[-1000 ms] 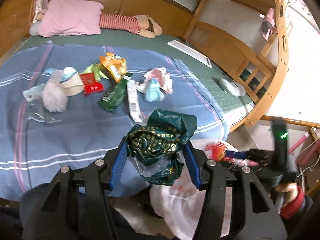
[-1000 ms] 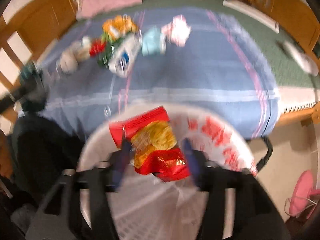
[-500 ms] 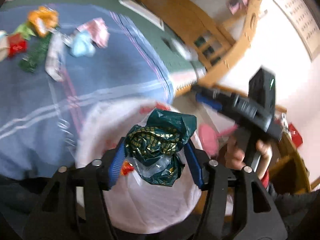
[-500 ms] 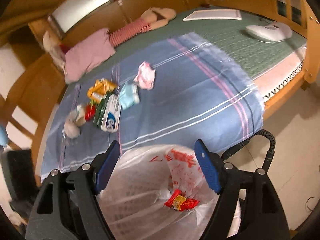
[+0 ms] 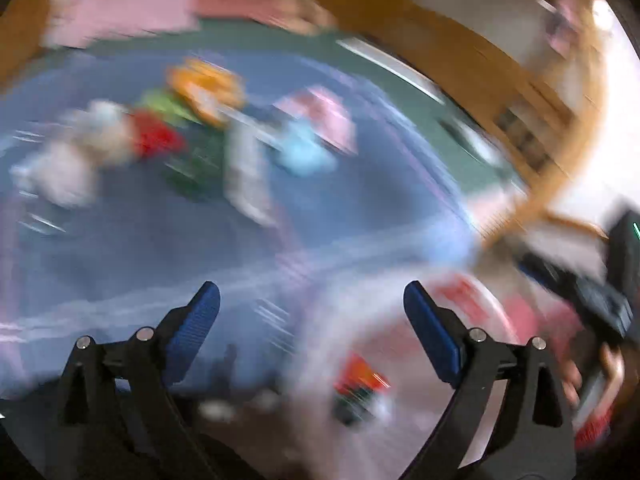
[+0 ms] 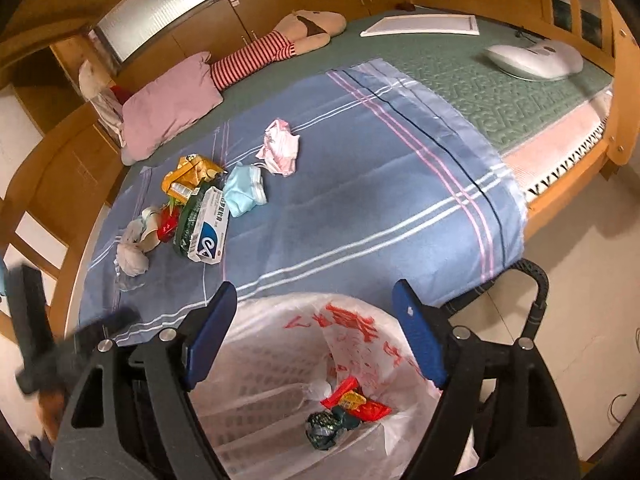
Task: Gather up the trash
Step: 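Drop the red wrapper from the right tool into the bag while the left tool drops the green wrapper, then grasp the white ointment box with the left tool while the right tool grasps the blue face mask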
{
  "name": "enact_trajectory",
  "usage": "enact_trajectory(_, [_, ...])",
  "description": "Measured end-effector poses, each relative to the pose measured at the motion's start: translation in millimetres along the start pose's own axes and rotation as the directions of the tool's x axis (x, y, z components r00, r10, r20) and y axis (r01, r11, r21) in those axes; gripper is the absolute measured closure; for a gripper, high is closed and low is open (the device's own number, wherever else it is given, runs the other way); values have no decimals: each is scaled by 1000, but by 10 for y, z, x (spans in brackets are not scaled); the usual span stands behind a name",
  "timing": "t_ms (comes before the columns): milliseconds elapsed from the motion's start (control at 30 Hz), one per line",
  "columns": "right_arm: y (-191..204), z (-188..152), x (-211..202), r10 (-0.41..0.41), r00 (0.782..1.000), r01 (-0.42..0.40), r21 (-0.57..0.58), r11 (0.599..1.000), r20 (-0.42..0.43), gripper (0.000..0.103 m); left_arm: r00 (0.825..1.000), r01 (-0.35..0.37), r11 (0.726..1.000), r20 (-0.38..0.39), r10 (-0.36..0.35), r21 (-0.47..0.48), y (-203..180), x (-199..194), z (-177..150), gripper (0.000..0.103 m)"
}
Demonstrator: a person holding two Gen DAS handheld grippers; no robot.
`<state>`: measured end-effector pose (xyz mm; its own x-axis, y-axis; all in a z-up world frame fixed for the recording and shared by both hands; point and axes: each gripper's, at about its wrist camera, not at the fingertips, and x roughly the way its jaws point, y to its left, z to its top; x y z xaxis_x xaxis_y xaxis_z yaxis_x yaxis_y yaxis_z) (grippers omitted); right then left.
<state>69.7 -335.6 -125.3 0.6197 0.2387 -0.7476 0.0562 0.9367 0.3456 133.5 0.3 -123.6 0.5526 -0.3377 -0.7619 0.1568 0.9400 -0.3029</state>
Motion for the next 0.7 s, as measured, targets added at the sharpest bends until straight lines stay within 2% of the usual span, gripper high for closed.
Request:
enact_trajectory(33, [37,24,50,1,1000,-1,-6,1000,0,24,997,-69,997,26,70,-36,141,-6,111,10])
enact_trajectory(67, [111,61,130,2,1000,-2,-21,1000,-2,24,982,-169,980,65,176,-101,363,-44,249,10])
enact_trajectory(100, [171,85,193,3,1000,-3,-34,999,-4,24,970,-214,968,87,226,-134,486,-77,316,10])
enact_trajectory(133, [284,128,304,8,1000,-9,-61,998,-9,24,946,-279,943,118,302,-180,657,-120,395,9])
enact_trajectory(200, [520,206,532,22,1000,-24,-122,992,-18,24,916,-339,914,141,375,-223,876,-162,472,5])
enact_trajectory(233, [676,253,696,38,999,-43,-157,987,-34,24,912,-342,911,153,381,-233,976,-155,466,4])
enact_trajectory(267, [838,303,882,51,997,-61,-182,981,-58,24,918,-325,911,148,369,-254,1066,-108,429,3])
enact_trajectory(333, [1114,376,1205,60,993,-79,-203,976,-100,24,941,-289,897,72,330,-334,1174,-22,428,4])
enact_trajectory(367, [1240,412,1362,53,992,-78,-213,974,-118,24,954,-235,910,99,284,-342,1197,-41,437,4])
enact_trajectory(500, [1748,486,2082,-26,985,-23,-281,960,-170,24,931,-245,913,182,315,-327,1150,-129,426,4])
enact_trajectory(600, [1874,447,2432,-93,977,32,-300,953,-190,27,931,-223,924,212,296,-312,1113,-150,406,4])
enact_trajectory(667, [1874,383,2595,-103,966,31,-294,955,-236,55,934,-224,920,198,297,-322,1124,-123,384,4])
enact_trajectory(700, [1855,342,2627,-83,962,9,-275,962,-259,63,935,-227,916,191,300,-331,1134,-112,390,4])
